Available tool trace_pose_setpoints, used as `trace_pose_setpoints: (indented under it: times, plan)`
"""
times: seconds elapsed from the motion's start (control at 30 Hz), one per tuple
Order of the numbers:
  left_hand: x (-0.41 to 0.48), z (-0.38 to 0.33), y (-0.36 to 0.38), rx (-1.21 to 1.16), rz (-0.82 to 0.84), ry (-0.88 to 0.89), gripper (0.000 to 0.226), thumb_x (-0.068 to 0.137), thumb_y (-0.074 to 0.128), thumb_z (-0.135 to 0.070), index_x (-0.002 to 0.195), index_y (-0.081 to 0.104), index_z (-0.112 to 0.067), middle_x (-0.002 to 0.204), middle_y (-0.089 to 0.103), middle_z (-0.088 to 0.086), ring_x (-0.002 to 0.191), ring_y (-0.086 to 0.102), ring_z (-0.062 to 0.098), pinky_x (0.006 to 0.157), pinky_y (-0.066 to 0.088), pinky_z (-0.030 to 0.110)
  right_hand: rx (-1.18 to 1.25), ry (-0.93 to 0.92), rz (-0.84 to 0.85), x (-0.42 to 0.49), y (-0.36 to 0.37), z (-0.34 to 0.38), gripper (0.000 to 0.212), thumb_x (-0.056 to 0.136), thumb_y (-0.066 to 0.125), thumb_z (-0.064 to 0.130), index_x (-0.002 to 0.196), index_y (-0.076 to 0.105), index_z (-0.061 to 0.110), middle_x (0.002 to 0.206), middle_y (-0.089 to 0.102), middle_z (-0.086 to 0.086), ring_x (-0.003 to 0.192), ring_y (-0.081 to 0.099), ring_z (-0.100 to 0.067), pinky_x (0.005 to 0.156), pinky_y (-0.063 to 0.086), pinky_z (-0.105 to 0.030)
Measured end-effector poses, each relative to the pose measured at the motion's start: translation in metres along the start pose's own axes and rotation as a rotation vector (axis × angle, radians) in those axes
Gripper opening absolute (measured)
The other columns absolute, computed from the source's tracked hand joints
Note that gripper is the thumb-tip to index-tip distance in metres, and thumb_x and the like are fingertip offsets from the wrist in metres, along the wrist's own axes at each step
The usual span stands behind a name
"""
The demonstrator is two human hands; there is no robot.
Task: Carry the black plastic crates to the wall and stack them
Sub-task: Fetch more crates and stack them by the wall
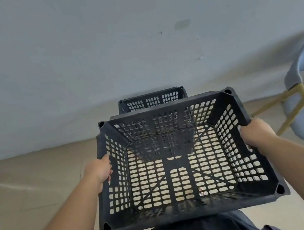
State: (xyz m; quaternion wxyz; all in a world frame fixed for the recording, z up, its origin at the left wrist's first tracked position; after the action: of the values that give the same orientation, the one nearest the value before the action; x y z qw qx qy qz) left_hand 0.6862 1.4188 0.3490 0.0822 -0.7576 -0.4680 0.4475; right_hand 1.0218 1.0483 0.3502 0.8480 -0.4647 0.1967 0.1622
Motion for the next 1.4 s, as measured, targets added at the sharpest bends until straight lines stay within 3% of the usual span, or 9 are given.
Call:
trace_pose_setpoints:
  times: [0.23, 0.53, 0.67, 0.73, 0.83, 0.93, 1.1, 1.23, 1.4]
  plan:
    - [0.077, -0.078, 0.008, -0.038, 0.005, 0.0, 0.037, 0.109, 0.041, -0.027, 0.078, 0.053, -0.011, 0.072, 0.051, 0.005, 0.06, 0.046, 0.017, 0.056, 0.041, 0.028, -0.026, -0.019, 0.012, 0.089, 0.008, 0.087, 0.032, 0.097, 0.053, 0.027, 0.113, 0.062, 0.002, 0.098, 0.07, -0.019, 0.085, 0.069, -0.04, 0.08, 0.061, -0.051]
    - [0.22, -0.155, 0.017, -0.041, 0.085, -0.06, 0.039, 0.109, 0.04, -0.029, 0.076, 0.051, -0.013, 0.07, 0.049, 0.004, 0.059, 0.045, 0.015, 0.054, 0.041, 0.029, -0.064, 0.056, -0.006, 0.175, 0.052, 0.184, 0.032, 0.097, 0.052, 0.029, 0.117, 0.059, 0.006, 0.102, 0.07, -0.017, 0.084, 0.069, -0.037, 0.069, 0.057, -0.039]
    - [0.268, -0.189, 0.022, -0.01, 0.105, -0.053, 0.038, 0.109, 0.04, -0.023, 0.073, 0.05, -0.012, 0.068, 0.048, 0.006, 0.056, 0.044, 0.016, 0.051, 0.041, 0.03, -0.078, 0.093, -0.02, 0.208, 0.068, 0.22, 0.035, 0.1, 0.052, 0.028, 0.125, 0.053, 0.004, 0.11, 0.067, -0.019, 0.094, 0.067, -0.04, 0.083, 0.059, -0.05]
    - [0.286, -0.206, 0.027, 0.036, 0.112, -0.021, 0.04, 0.109, 0.038, -0.021, 0.072, 0.049, -0.011, 0.068, 0.048, 0.007, 0.055, 0.043, 0.018, 0.047, 0.043, 0.028, -0.087, 0.106, -0.028, 0.223, 0.074, 0.232, 0.037, 0.101, 0.051, 0.028, 0.128, 0.051, 0.003, 0.114, 0.065, -0.02, 0.098, 0.065, -0.041, 0.083, 0.056, -0.048]
    - [0.31, -0.228, 0.035, 0.089, 0.103, 0.024, 0.037, 0.111, 0.038, -0.023, 0.08, 0.052, -0.007, 0.069, 0.051, 0.008, 0.056, 0.046, 0.019, 0.039, 0.044, 0.02, -0.082, 0.123, -0.026, 0.248, 0.08, 0.246, 0.036, 0.102, 0.05, 0.027, 0.129, 0.051, 0.002, 0.114, 0.065, -0.02, 0.095, 0.064, -0.039, 0.077, 0.053, -0.043]
    - [0.335, -0.241, 0.044, 0.139, 0.093, 0.021, 0.031, 0.111, 0.039, -0.026, 0.097, 0.054, -0.003, 0.074, 0.054, 0.009, 0.057, 0.05, 0.02, 0.044, 0.048, 0.023, -0.087, 0.133, -0.012, 0.27, 0.086, 0.257, 0.034, 0.101, 0.048, 0.023, 0.127, 0.052, 0.001, 0.113, 0.065, -0.021, 0.09, 0.062, -0.039, 0.073, 0.052, -0.04]
    - [0.364, -0.249, 0.058, 0.196, 0.094, 0.016, 0.033, 0.111, 0.037, -0.026, 0.097, 0.054, -0.002, 0.077, 0.056, 0.015, 0.06, 0.053, 0.021, 0.045, 0.048, 0.02, -0.111, 0.15, 0.03, 0.3, 0.105, 0.266, 0.035, 0.101, 0.047, 0.024, 0.129, 0.053, 0.003, 0.113, 0.066, -0.02, 0.09, 0.064, -0.038, 0.064, 0.05, -0.036]
    - [0.377, -0.255, 0.066, 0.224, 0.067, 0.006, 0.035, 0.111, 0.037, -0.028, 0.097, 0.056, -0.003, 0.074, 0.057, 0.012, 0.066, 0.058, 0.024, 0.057, 0.044, 0.027, -0.171, 0.169, 0.033, 0.318, 0.113, 0.27, 0.038, 0.101, 0.05, 0.023, 0.133, 0.049, 0.001, 0.117, 0.063, -0.022, 0.094, 0.062, -0.04, 0.071, 0.051, -0.04]
    - [0.381, -0.252, 0.064, 0.207, 0.058, -0.038, 0.022, 0.107, 0.044, -0.024, 0.101, 0.055, -0.006, 0.069, 0.055, 0.005, 0.054, 0.051, 0.019, 0.05, 0.043, 0.031, -0.223, 0.217, 0.054, 0.32, 0.115, 0.272, 0.042, 0.102, 0.051, 0.022, 0.135, 0.042, -0.002, 0.126, 0.06, -0.026, 0.109, 0.062, -0.046, 0.086, 0.056, -0.053]
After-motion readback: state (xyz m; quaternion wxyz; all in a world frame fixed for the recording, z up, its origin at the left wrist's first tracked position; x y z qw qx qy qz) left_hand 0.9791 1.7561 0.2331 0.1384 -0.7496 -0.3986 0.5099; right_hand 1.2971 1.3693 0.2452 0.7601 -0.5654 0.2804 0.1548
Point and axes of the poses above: each hand's wrist, its own x-axis towards the middle knuckle, its own y-axis out of the palm, z = x × y, the point moved 6 cm from there along x, towards the middle knuckle
